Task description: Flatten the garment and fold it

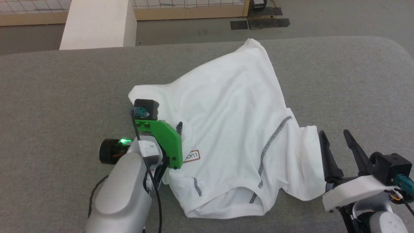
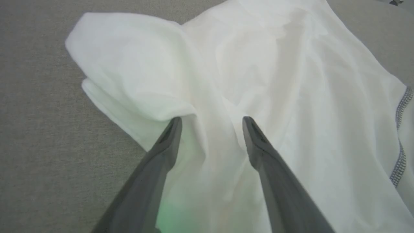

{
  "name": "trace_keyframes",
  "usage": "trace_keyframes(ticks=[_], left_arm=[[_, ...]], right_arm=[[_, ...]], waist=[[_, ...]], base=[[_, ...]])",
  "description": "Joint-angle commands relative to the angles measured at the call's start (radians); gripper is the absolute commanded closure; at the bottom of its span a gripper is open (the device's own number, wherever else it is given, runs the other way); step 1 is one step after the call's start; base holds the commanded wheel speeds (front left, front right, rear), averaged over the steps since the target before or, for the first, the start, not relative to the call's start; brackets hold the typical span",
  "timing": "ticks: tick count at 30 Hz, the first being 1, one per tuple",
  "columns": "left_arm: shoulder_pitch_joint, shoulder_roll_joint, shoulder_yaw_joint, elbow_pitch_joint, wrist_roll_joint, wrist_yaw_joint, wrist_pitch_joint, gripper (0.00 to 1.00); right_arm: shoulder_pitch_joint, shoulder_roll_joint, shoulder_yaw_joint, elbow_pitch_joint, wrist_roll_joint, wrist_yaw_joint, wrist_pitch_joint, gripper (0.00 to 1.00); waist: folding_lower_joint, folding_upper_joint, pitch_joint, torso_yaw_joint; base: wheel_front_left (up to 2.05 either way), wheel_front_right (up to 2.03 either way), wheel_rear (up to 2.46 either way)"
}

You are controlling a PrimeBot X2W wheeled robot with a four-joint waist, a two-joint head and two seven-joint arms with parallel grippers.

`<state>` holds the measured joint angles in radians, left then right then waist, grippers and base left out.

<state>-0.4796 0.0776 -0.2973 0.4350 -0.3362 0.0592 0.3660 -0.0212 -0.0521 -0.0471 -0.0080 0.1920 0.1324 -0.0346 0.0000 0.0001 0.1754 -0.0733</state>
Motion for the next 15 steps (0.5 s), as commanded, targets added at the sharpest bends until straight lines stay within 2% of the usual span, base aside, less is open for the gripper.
trace_keyframes(ticks=[1, 3, 4, 6, 7, 10, 15], left_arm=[[-0.021, 0.018, 0.006, -0.009, 0.008, 0.016, 0.017, 0.0], [-0.022, 0.028, 0.007, -0.02, 0.008, 0.027, 0.052, 0.0], [-0.022, 0.032, 0.006, -0.026, 0.007, 0.028, 0.065, 0.25], [-0.017, 0.037, 0.002, -0.035, -0.002, 0.022, 0.099, 0.88], [-0.013, 0.039, -0.003, -0.041, -0.006, 0.016, 0.117, 1.0], [-0.012, 0.043, -0.005, -0.073, -0.008, 0.01, 0.101, 1.0], [0.003, 0.038, 0.023, -0.136, -0.002, 0.032, -0.046, 1.0]], right_arm=[[-0.007, 0.002, 0.005, -0.006, 0.009, -0.002, -0.005, 0.0], [-0.007, 0.002, 0.007, -0.004, 0.016, -0.002, -0.009, 0.0], [-0.007, 0.002, 0.007, -0.003, 0.019, -0.002, -0.01, 0.0], [-0.007, 0.002, 0.01, 0.001, 0.02, -0.002, -0.011, 0.0], [-0.007, 0.002, 0.01, 0.002, 0.022, -0.002, -0.011, 0.0], [-0.009, 0.002, 0.008, 0.004, 0.025, -0.002, -0.015, 0.0], [-0.008, 0.002, 0.004, 0.005, 0.026, -0.002, -0.014, 0.0]], waist=[[0.0, -0.0001, 0.013, -0.018], [0.0, -0.0001, 0.017, -0.022], [0.0, -0.0001, 0.018, -0.023], [0.0, -0.0001, 0.02, -0.023], [0.0, -0.0001, 0.021, -0.021], [0.0, -0.0001, 0.021, -0.014], [0.0, -0.0001, 0.009, 0.015]], base=[[0.0, 0.0, 0.0], [0.0, 0.0, 0.0], [0.0, 0.0, 0.0], [0.0, 0.0, 0.0], [0.0, 0.0, 0.0], [0.0, 0.0, 0.0], [0.0, 0.0, 0.0]])
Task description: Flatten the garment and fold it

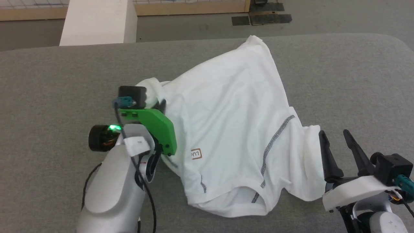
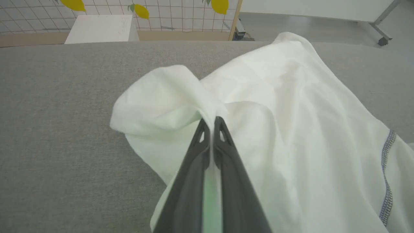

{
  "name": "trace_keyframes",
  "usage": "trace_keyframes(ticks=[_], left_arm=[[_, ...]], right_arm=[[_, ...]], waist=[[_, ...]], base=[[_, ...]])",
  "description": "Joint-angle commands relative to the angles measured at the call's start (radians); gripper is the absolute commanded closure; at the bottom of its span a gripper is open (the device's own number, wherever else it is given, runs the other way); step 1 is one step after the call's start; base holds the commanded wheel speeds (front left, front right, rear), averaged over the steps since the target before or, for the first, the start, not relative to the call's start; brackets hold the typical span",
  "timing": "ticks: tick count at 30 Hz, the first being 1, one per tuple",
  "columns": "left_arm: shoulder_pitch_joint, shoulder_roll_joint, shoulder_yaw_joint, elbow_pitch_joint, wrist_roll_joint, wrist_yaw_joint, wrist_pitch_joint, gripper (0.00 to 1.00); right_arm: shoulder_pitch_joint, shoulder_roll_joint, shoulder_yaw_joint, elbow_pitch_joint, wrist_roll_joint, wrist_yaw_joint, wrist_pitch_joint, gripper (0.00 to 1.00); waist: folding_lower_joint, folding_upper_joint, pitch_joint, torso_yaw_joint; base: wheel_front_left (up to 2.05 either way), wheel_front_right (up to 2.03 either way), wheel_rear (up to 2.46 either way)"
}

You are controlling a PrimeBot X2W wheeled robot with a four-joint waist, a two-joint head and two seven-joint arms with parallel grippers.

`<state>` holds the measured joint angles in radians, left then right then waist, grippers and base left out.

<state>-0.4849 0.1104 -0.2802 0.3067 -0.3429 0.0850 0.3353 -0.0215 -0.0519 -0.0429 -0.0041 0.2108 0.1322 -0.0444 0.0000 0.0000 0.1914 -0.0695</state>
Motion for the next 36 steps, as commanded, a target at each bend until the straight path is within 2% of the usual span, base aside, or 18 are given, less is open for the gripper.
trace_keyframes(ticks=[1, 7, 11, 15, 16, 17, 18, 22, 26, 31, 36], left_arm=[[0.018, 0.006, 0.018, -0.022, 0.002, 0.014, -0.045, 1.0], [0.185, 0.029, 0.129, -0.173, -0.051, 0.059, -0.199, 1.0], [0.346, 0.068, 0.195, -0.257, -0.096, 0.066, -0.215, 1.0], [0.467, 0.111, 0.243, -0.246, -0.122, 0.065, -0.208, 1.0], [0.485, 0.117, 0.25, -0.225, -0.128, 0.065, -0.205, 0.77], [0.495, 0.121, 0.254, -0.203, -0.132, 0.065, -0.201, 0.42], [0.501, 0.128, 0.255, -0.179, -0.128, 0.067, -0.198, 0.0], [0.5, 0.135, 0.271, -0.111, -0.116, 0.09, -0.226, 0.0], [0.496, 0.114, 0.292, -0.123, -0.107, 0.113, -0.325, 0.0], [0.506, 0.077, 0.254, -0.171, -0.1, 0.072, -0.426, 0.0], [0.495, 0.081, 0.164, -0.179, -0.042, 0.049, -0.398, 0.0]], right_arm=[[-0.007, 0.002, 0.0, 0.0, 0.008, -0.002, -0.005, 0.0], [0.007, 0.002, -0.021, -0.011, 0.009, -0.002, 0.0, 0.0], [0.018, 0.002, -0.025, -0.019, 0.007, -0.002, 0.013, 0.0], [0.023, 0.002, -0.026, -0.028, 0.006, -0.002, 0.025, 0.0], [0.024, 0.002, -0.025, -0.03, 0.005, -0.002, 0.029, 0.0], [0.025, 0.002, -0.024, -0.031, 0.004, -0.002, 0.033, 0.0], [0.025, 0.002, -0.022, -0.032, 0.002, -0.002, 0.038, 0.0], [0.03, 0.002, -0.019, -0.037, -0.005, -0.002, 0.057, 0.0], [0.039, 0.002, -0.02, -0.043, -0.009, -0.002, 0.074, 0.0], [0.053, 0.002, -0.018, -0.044, -0.009, -0.002, 0.09, 0.0], [0.061, 0.002, -0.024, -0.046, -0.009, -0.002, 0.102, 0.0]], waist=[[0.0, 0.0, -0.01, 0.016], [0.0, 0.0, -0.037, 0.065], [0.0, 0.0, -0.048, 0.099], [0.0, 0.0, -0.051, 0.13], [0.0, 0.0, -0.053, 0.138], [0.0, 0.0, -0.054, 0.144], [0.0, 0.0, -0.055, 0.149], [0.0, 0.0, -0.064, 0.166], [0.0, 0.0, -0.072, 0.177], [0.0, 0.0, -0.079, 0.181], [0.0, 0.0, -0.076, 0.182]], base=[[0.0, 0.0, 0.0], [0.0, 0.0, 0.0], [0.0, 0.0, 0.0], [0.0, 0.0, 0.0], [0.0, 0.0, 0.0], [0.0, 0.0, 0.0], [0.0, 0.0, 0.0], [0.0, 0.0, 0.0], [0.0, 0.0, 0.0], [0.0, 0.0, 0.0], [0.0, 0.0, 0.0]])
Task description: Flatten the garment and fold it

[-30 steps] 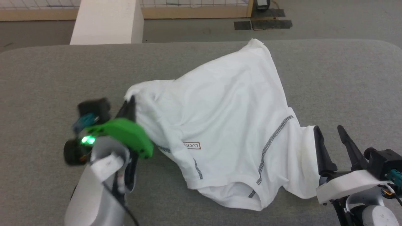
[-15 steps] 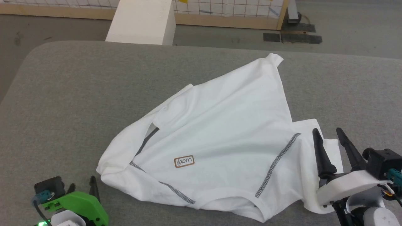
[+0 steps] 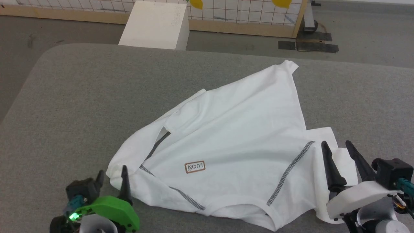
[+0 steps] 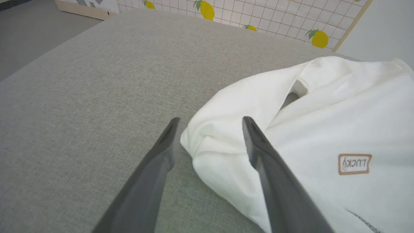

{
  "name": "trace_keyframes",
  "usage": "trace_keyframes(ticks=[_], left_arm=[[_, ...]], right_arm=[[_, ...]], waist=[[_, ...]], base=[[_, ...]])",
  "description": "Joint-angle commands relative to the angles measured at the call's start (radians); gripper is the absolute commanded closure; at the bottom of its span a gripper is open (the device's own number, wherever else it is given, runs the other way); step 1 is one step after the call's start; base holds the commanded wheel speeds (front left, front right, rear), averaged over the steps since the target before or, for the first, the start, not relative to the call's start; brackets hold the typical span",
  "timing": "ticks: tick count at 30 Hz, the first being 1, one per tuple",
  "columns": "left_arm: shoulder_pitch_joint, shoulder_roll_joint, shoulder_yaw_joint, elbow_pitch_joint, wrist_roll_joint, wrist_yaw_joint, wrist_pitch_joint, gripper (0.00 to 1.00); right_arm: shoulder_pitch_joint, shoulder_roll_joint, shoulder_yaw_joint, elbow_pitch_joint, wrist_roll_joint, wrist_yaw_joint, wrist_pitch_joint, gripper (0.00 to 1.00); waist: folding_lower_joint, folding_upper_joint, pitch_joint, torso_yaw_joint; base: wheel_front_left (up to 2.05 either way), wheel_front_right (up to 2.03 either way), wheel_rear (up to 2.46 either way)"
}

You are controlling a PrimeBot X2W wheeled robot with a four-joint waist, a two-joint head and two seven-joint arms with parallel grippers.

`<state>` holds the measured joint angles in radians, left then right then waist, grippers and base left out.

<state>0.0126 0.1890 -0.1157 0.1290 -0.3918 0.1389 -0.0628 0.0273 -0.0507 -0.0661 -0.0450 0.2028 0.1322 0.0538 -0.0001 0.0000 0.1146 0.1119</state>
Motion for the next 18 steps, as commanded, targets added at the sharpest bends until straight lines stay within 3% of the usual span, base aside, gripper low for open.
trace_keyframes(ticks=[1, 11, 18], left_arm=[[-0.013, 0.004, -0.02, -0.001, 0.017, -0.012, 0.017, 0.0], [-0.238, 0.07, -0.17, 0.115, 0.133, -0.071, 0.258, 0.0], [-0.403, 0.065, -0.219, 0.246, 0.159, -0.107, 0.339, 0.0]], right_arm=[[0.012, 0.0, -0.001, -0.007, 0.0, -0.002, 0.006, 0.0], [-0.013, 0.0, 0.009, -0.024, 0.004, -0.002, 0.017, 0.0], [-0.042, 0.0, 0.025, -0.018, 0.009, -0.002, 0.012, 0.0]], waist=[[0.0001, 0.0, 0.005, 0.001], [0.0001, 0.0, 0.055, -0.001], [0.0001, 0.0, 0.1, -0.035]], base=[[0.0, 0.0, 0.0], [0.0, 0.0, 0.0], [0.0, 0.0, 0.0]])
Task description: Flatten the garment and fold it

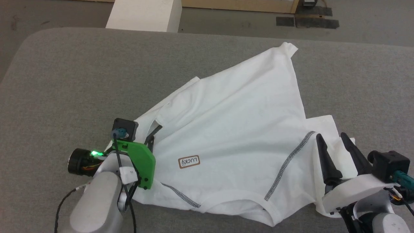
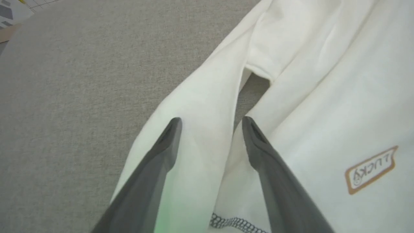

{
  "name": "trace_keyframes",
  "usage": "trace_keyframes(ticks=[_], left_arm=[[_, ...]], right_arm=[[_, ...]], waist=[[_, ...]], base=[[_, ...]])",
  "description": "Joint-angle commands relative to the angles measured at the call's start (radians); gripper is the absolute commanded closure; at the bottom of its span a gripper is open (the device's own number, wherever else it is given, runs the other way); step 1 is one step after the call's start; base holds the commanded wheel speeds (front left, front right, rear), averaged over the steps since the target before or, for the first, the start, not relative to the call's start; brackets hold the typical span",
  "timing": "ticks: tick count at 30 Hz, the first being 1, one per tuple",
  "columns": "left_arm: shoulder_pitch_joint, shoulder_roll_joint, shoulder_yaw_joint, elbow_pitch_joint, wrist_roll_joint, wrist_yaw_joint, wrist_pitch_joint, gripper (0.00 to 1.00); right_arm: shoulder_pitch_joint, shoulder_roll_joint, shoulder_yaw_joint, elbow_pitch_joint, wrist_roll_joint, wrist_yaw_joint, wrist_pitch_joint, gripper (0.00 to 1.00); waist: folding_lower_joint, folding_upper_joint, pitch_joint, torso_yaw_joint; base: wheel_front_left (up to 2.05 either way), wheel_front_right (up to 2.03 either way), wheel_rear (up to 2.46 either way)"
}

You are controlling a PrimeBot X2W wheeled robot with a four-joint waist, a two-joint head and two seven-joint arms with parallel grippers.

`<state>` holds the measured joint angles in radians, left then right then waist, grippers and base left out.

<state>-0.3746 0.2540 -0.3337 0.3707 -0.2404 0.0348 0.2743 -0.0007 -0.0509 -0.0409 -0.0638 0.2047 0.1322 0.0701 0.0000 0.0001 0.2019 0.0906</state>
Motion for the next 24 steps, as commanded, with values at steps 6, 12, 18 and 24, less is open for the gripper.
trace_keyframes(ticks=[6, 12, 18, 24], left_arm=[[-0.074, 0.006, 0.009, 0.066, 0.023, 0.048, 0.069, 0.86], [-0.129, -0.012, 0.027, 0.041, 0.008, 0.052, -0.033, 1.0], [-0.207, -0.045, 0.081, -0.024, -0.049, 0.031, -0.213, 1.0], [-0.203, -0.018, 0.184, -0.154, -0.139, 0.016, -0.294, 1.0]], right_arm=[[-0.023, 0.001, -0.002, 0.01, 0.008, -0.002, -0.011, 0.0], [-0.026, 0.001, -0.006, 0.017, 0.012, -0.002, -0.018, 0.0], [-0.028, 0.001, -0.012, 0.021, 0.018, -0.002, -0.021, 0.0], [-0.018, 0.001, -0.017, 0.025, 0.025, -0.002, -0.025, 0.0]], waist=[[0.0, -0.0001, 0.023, -0.03], [0.0, -0.0001, 0.026, -0.028], [0.0, -0.0001, 0.015, -0.007], [0.0, -0.0001, -0.003, 0.021]], base=[[0.0, 0.0, 0.0], [0.0, 0.0, 0.0], [0.0, 0.0, 0.0], [0.0, 0.0, 0.0]])
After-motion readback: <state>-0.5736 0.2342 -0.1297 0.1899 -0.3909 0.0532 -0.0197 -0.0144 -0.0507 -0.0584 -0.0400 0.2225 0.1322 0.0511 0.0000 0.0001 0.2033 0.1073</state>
